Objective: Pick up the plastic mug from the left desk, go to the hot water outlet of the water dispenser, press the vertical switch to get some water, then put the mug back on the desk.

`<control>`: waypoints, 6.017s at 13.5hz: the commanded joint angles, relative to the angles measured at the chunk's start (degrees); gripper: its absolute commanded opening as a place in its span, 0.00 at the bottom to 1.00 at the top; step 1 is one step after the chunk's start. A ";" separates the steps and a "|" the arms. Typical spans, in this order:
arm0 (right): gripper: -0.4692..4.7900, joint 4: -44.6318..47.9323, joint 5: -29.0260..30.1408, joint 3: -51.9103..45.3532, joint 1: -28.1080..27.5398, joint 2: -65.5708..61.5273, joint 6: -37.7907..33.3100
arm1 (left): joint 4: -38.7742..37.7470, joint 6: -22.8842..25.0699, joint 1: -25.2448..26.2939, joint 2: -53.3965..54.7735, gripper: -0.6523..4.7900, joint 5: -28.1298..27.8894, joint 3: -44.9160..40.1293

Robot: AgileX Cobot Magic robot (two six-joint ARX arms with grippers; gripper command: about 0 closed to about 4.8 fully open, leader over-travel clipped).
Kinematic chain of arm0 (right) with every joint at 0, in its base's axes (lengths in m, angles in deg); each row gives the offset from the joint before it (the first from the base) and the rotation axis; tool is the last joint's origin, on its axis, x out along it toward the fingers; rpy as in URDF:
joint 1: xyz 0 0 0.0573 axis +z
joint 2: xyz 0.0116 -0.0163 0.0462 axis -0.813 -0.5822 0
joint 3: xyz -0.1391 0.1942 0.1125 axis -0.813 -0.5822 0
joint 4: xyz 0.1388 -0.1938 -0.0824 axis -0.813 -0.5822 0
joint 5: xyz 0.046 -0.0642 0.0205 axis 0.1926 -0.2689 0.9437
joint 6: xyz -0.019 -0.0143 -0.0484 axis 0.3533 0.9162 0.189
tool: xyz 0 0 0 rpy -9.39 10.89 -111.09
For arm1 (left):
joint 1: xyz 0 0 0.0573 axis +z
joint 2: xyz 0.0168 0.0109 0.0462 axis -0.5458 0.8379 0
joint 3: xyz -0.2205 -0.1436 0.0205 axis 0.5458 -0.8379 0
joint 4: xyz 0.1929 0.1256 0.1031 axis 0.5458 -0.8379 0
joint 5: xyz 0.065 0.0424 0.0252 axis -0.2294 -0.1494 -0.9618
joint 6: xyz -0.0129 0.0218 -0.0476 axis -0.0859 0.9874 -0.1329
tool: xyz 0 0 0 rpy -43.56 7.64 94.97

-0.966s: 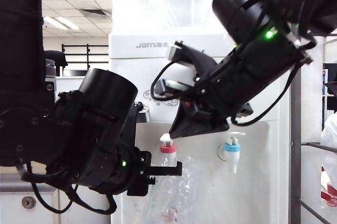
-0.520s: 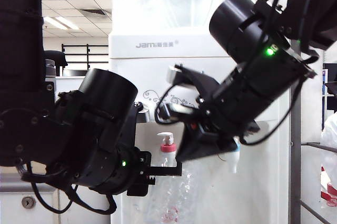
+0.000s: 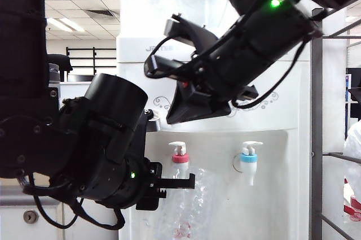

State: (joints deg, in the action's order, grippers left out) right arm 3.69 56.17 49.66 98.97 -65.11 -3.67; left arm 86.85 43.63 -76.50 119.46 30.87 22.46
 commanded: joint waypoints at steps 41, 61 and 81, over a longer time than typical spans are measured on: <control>0.08 -8.20 0.57 3.21 -2.86 -2.82 4.81 | -3.13 -0.02 1.95 0.20 0.11 -5.68 0.50; 0.08 -10.60 1.55 3.23 -2.82 -5.86 4.74 | -3.13 -0.04 1.95 0.20 0.11 -5.68 0.57; 0.08 -9.46 1.51 3.23 -2.84 -5.86 4.74 | -3.13 -0.02 1.95 0.20 0.11 -5.68 0.52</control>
State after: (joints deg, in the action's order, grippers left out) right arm -4.42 58.18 53.07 96.13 -70.57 1.33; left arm 86.48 43.85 -76.50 119.46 30.85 22.52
